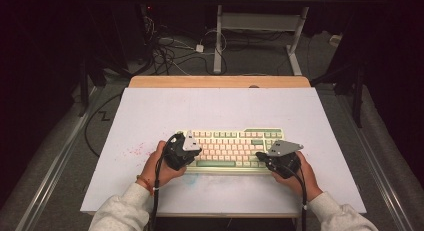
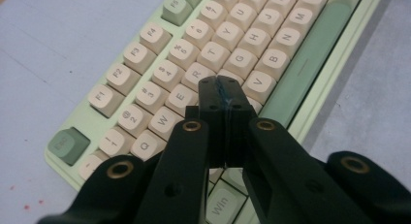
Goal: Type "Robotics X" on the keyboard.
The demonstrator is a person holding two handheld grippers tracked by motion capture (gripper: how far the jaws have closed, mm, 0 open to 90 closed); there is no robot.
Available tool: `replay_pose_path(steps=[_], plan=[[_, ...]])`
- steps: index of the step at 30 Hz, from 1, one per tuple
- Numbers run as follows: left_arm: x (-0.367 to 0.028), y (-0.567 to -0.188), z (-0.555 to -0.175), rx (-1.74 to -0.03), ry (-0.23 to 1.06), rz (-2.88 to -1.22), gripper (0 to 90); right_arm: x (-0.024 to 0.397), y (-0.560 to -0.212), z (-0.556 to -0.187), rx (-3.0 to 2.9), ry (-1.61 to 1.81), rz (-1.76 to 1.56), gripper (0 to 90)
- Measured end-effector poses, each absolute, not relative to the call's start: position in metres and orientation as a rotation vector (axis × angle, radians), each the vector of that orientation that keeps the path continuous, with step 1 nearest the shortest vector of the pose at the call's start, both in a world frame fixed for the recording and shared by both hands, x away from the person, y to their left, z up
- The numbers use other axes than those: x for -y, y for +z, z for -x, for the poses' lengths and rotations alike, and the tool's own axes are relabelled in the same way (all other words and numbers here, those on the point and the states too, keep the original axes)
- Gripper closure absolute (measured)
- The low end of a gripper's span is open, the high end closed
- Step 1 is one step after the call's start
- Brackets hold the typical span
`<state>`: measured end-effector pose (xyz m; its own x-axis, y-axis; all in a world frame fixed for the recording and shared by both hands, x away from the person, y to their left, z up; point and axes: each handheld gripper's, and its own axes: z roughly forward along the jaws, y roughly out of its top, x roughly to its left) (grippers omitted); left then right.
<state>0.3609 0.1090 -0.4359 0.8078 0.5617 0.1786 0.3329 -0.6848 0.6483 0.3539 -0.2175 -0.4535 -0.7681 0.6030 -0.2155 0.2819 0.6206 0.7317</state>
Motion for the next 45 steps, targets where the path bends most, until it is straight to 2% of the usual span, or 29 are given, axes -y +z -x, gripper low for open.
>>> replay_pose_path(steps=[8,16,19,31,33,36,45], plan=[[-0.111,-0.437,-0.358,-0.651,0.546,-2.332,76.6,0.219,-0.442,-0.350,-2.350,1.024,-0.690,89.6],[-0.113,-0.438,-0.355,-0.667,0.618,-2.281,55.5,0.221,-0.437,-0.347,-2.305,1.053,-0.691,81.4],[-0.112,-0.437,-0.354,-0.675,0.661,-2.272,47.7,0.221,-0.438,-0.347,-2.293,1.051,-0.693,75.1],[-0.109,-0.442,-0.352,-0.691,0.684,-2.248,19.7,0.220,-0.442,-0.349,-2.220,1.059,-0.754,30.5],[-0.109,-0.442,-0.352,-0.681,0.686,-2.249,18.0,0.219,-0.443,-0.350,-2.206,1.042,-0.776,24.3],[-0.108,-0.442,-0.350,-0.680,0.682,-2.239,16.8,0.219,-0.442,-0.350,-2.187,1.055,-0.782,20.5],[-0.109,-0.437,-0.345,-0.665,0.723,-2.217,16.8,0.216,-0.440,-0.345,-2.157,1.049,-0.768,19.0]])
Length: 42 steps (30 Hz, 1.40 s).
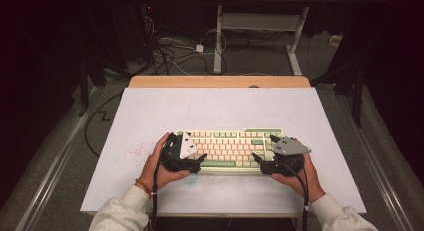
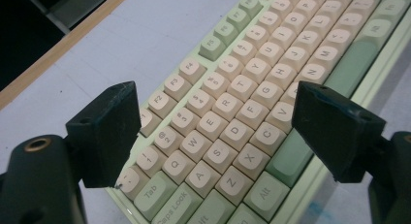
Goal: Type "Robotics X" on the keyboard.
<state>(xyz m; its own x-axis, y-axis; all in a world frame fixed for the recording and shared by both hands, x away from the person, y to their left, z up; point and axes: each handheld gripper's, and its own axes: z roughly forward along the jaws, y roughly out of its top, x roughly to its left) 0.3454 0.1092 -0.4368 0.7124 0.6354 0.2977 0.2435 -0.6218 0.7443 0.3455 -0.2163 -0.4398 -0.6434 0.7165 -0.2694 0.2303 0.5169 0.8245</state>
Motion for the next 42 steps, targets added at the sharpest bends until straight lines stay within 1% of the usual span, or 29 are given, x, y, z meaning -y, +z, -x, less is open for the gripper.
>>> replay_pose_path(steps=[22,42], plan=[[-0.125,-0.426,-0.328,-0.659,0.793,-2.181,16.7,0.226,-0.427,-0.327,-2.104,1.038,-0.771,20.2],[-0.142,-0.427,-0.316,-0.620,0.816,-2.209,16.7,0.251,-0.420,-0.308,-2.067,1.024,-0.783,19.7]])
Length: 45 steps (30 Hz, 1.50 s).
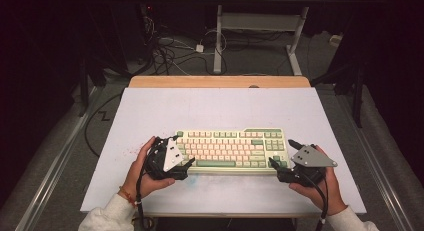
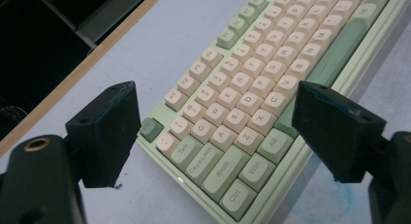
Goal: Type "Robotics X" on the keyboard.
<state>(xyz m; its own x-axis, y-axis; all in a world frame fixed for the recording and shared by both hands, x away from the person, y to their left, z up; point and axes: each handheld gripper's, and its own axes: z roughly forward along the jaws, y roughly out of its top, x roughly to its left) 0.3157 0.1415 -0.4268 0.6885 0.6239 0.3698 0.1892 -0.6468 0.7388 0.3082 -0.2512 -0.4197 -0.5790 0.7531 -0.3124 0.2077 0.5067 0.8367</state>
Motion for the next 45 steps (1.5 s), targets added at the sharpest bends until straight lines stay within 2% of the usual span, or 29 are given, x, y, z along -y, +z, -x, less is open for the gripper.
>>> replay_pose_path(steps=[31,45], plan=[[-0.192,-0.455,-0.301,-0.727,0.892,-2.223,16.6,0.296,-0.435,-0.294,-2.024,1.009,-0.847,19.7],[-0.212,-0.477,-0.293,-0.806,0.808,-2.249,16.8,0.318,-0.458,-0.288,-2.033,0.995,-0.966,20.0]])
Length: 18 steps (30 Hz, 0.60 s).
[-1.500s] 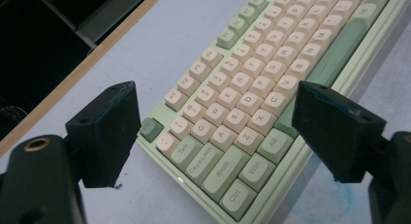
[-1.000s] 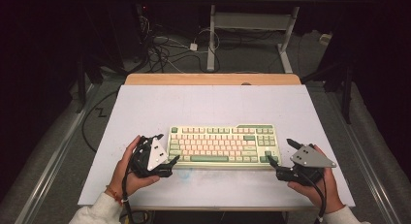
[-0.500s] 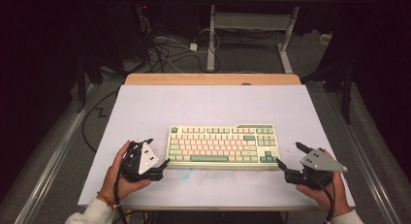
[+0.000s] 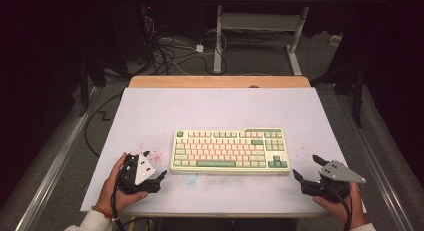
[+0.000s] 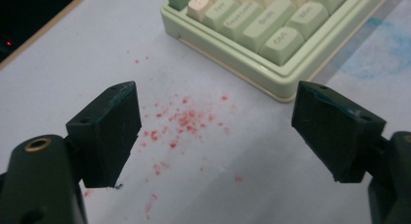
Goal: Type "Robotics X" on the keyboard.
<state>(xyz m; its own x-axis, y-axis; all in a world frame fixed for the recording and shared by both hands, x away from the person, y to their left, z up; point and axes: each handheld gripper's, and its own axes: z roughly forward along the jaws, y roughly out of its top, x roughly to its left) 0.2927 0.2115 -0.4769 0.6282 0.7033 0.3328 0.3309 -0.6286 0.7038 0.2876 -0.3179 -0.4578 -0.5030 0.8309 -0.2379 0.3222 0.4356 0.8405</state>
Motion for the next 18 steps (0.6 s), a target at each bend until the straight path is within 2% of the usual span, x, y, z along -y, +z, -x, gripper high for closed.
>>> replay_pose_path(steps=[18], plan=[[-0.2157,-0.4796,-0.2884,-0.814,0.766,-2.231,16.8,0.3105,-0.4560,-0.2858,-2.036,0.997,-0.936,19.4]])
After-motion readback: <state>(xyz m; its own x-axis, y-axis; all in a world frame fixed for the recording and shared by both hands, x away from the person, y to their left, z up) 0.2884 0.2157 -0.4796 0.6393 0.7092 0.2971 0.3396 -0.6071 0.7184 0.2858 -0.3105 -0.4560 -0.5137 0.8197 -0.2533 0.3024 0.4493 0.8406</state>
